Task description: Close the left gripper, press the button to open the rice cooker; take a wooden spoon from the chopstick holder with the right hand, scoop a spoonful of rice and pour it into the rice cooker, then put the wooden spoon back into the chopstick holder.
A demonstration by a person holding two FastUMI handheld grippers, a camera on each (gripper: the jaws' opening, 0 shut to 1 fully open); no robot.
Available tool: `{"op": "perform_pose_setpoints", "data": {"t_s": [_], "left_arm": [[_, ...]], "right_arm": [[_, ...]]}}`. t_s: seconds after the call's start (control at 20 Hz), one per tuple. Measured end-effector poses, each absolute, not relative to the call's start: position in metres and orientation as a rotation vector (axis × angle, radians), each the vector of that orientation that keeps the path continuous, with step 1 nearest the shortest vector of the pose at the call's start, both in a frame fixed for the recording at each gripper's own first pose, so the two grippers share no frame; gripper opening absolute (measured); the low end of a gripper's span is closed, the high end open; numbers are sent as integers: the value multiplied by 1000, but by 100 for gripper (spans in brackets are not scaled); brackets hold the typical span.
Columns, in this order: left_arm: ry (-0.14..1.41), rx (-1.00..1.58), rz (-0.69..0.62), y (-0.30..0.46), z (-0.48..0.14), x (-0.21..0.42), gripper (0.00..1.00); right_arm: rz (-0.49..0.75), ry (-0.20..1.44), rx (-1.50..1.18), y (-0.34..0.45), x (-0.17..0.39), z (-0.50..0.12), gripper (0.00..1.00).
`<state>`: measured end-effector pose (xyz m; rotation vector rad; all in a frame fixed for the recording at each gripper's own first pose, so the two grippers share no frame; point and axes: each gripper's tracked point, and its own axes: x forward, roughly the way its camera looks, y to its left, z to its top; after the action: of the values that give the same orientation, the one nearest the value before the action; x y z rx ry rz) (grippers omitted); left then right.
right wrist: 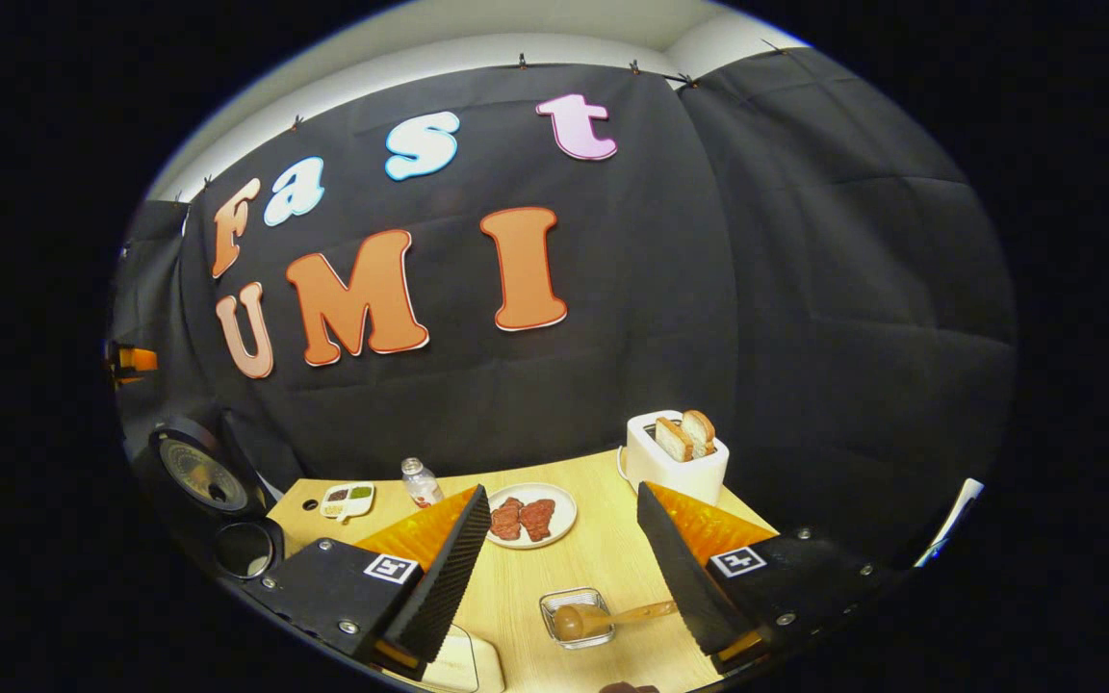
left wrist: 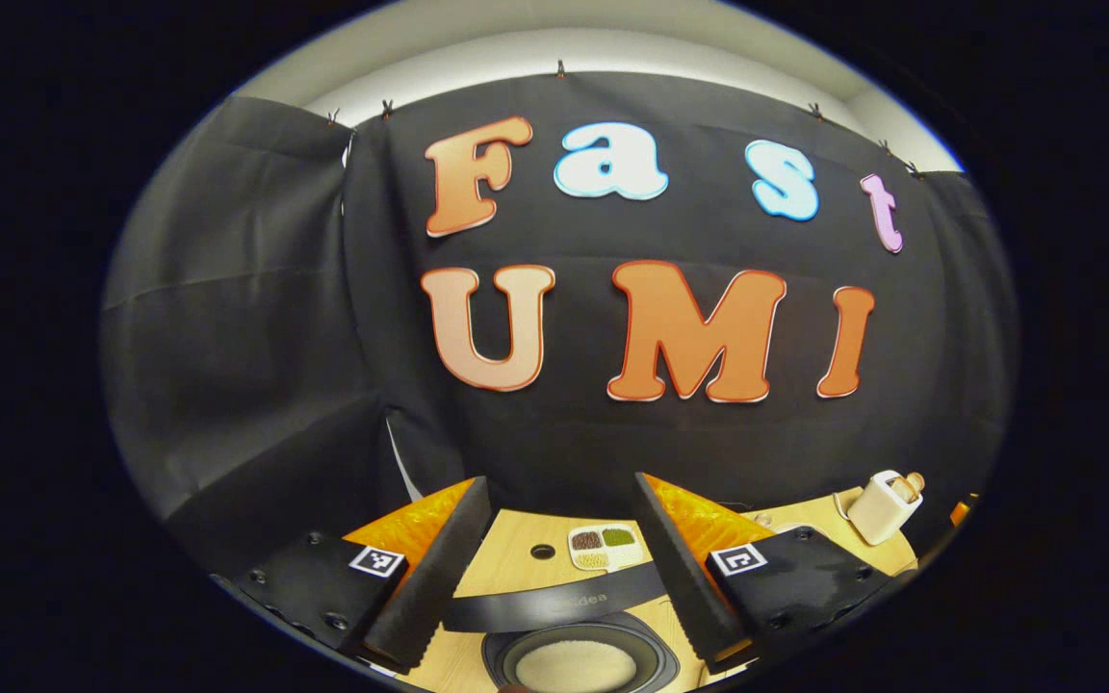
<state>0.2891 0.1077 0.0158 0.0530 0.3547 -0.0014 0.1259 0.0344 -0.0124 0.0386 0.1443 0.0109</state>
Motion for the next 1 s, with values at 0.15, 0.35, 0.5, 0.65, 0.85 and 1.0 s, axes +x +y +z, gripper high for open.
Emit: {"op": "perform_pose_setpoints", "data": {"t_s": [0.15,0.35,0.5,0.65,0.85,1.0], "left_arm": [[456,70,1,110,-18,303,99],[544,89,5,109,-54,306,100],[556,97,7,107,-62,303,98],[561,78,-15,101,-68,290,100],[596,58,-33,91,-86,249,99],[636,100,-65,76,-110,206,100]], "right_arm": [[20,121,26,37,120,-2,95],[52,72,14,51,117,22,95],[65,49,-29,56,118,25,95],[85,58,-55,65,116,21,95],[113,60,-84,73,109,22,95],[136,46,-111,77,103,27,95]]}}
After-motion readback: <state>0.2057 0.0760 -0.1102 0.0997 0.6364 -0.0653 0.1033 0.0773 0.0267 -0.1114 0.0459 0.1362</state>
